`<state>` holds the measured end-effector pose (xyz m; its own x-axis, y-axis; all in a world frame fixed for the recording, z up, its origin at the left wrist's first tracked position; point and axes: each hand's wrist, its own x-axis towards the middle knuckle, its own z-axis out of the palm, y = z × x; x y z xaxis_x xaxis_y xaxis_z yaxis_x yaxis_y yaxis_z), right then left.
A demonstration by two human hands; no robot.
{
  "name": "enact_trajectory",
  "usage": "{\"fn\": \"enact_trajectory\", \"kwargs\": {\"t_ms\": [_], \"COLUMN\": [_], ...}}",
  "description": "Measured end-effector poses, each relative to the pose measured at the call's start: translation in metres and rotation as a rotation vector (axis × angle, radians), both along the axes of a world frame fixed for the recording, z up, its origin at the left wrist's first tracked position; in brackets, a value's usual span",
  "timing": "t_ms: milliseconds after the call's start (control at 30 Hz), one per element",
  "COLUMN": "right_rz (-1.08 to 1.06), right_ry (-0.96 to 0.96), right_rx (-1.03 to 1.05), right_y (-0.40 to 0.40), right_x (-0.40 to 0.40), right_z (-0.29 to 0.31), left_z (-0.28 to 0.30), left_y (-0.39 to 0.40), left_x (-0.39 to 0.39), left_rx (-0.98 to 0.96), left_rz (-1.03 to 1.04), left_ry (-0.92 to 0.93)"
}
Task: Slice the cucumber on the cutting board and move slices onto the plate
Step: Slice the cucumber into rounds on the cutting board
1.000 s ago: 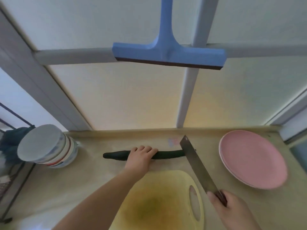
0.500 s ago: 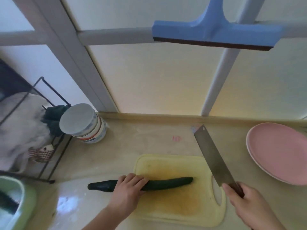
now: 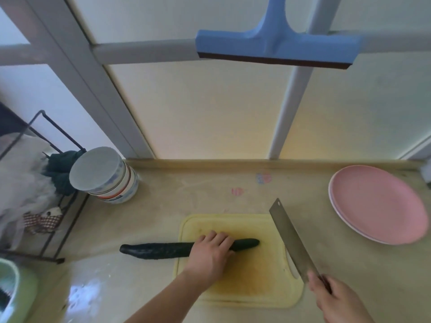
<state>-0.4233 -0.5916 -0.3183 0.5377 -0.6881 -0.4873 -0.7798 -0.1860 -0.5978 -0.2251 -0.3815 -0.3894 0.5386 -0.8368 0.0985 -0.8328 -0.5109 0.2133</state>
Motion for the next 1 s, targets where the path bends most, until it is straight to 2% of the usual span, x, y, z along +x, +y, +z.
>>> {"fn": "enact_trajectory", "kwargs": {"t_ms": [167,267,500,667,767,867,1000], "right_rz": [-0.037,-0.025,0.070,0.052,0.043,0.077,0.057], "right_ry": [0.004,0.025,0.079,0.061,0.018,0.031,0.015], "right_rx": [0.009,0.012,0.081,0.207,0.194,0.166,0.176], "right_y": [0.007,0.007,0.000,0.003,0.008,0.014,0.018], "right_x": [-0.004,-0.005,-0.006,-0.005,-0.004,-0.006,-0.006], "right_z": [-0.010,-0.013,-0.009,-0.009,-0.006,-0.007,-0.008], "left_z": [0.009,-0.001,0.005,0.007,0.003,0.006,0.014], "left_y": [-0.022,-0.028,-0.034,-0.052,-0.057,-0.057,-0.067], "left_x": [-0.014,-0.032,-0.042,-0.043,-0.046,-0.050,-0.054], "left_rx": [-0.074,0.022,0.130,0.112,0.189,0.295,0.362], "left_rz": [-0.050,-0.113,-0.091,-0.108,-0.246,-0.246,-0.203], "left_ry": [0.028,0.010,0.090,0.103,0.075,0.154,0.143]}}
